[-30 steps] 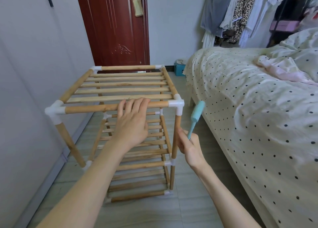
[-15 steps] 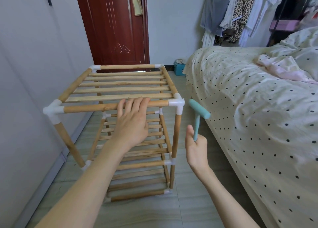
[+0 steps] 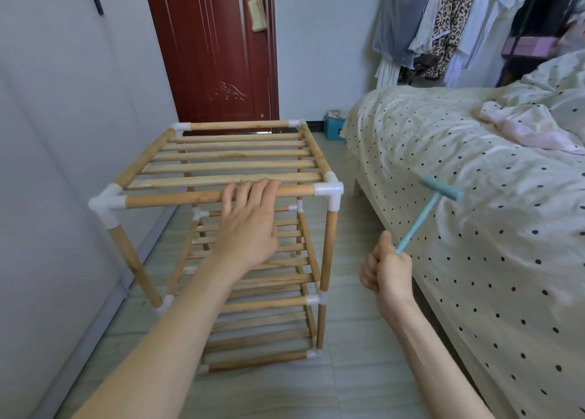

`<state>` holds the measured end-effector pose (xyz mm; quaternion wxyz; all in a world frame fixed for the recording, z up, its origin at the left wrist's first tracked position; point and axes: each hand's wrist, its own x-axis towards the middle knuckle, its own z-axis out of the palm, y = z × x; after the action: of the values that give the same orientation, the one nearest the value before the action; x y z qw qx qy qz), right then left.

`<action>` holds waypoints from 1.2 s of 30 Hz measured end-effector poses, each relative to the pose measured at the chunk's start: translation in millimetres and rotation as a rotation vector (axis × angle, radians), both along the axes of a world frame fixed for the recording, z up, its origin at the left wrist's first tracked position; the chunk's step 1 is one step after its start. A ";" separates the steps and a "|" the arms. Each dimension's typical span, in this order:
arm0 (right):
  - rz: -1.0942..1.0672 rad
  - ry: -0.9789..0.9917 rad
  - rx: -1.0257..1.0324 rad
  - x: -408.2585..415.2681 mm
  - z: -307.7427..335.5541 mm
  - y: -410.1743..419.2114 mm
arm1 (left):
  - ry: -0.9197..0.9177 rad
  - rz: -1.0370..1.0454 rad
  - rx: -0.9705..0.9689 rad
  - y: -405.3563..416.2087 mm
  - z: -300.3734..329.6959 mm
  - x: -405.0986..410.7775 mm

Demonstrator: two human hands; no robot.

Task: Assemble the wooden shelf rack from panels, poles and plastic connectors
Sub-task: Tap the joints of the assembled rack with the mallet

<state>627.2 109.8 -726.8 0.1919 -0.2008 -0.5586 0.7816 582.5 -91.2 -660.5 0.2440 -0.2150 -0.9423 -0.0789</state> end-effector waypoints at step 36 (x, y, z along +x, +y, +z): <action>0.680 -0.154 -0.431 16.8 36.7 2.9 | -0.023 -0.046 0.026 -7.6 2.1 -3.6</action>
<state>644.0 112.7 -690.1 -0.1663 -0.0982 -0.4295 0.8822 578.9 -98.8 -658.4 0.2340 -0.2324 -0.9388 -0.0990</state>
